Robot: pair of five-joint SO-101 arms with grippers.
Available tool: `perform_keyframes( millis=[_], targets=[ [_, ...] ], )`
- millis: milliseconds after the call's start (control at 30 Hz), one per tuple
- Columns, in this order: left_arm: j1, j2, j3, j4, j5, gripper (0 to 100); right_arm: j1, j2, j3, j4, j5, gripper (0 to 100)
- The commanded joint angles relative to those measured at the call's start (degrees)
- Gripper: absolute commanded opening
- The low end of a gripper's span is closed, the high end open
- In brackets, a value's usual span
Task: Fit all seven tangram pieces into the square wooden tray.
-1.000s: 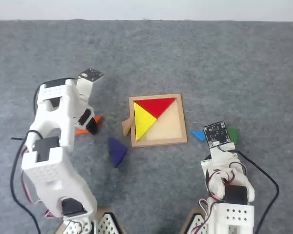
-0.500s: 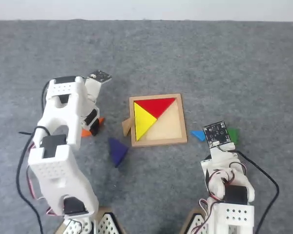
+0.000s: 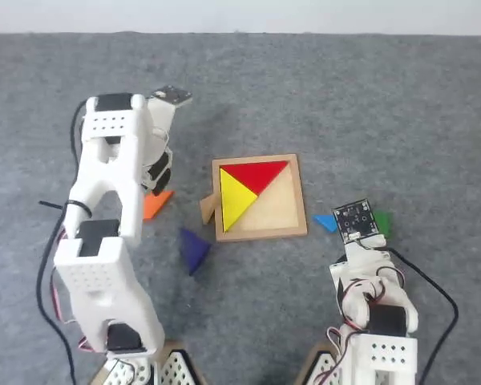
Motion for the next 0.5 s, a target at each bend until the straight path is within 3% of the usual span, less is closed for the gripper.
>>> perform_keyframes(
  millis=[0, 100, 467],
  targets=[
    [-0.97, -0.18, -1.10, -0.79, 0.53, 13, -0.13, -0.66, 0.88, 0.13, 0.53, 0.8],
    [-1.58, -0.18, 2.24, -3.87, 0.26, 19, -0.13, -0.66, 0.88, 0.13, 0.53, 0.8],
    [-2.02, 1.49, 12.26, -16.26, 0.00, 19, -0.13, -0.66, 0.88, 0.13, 0.53, 0.8]
  ],
)
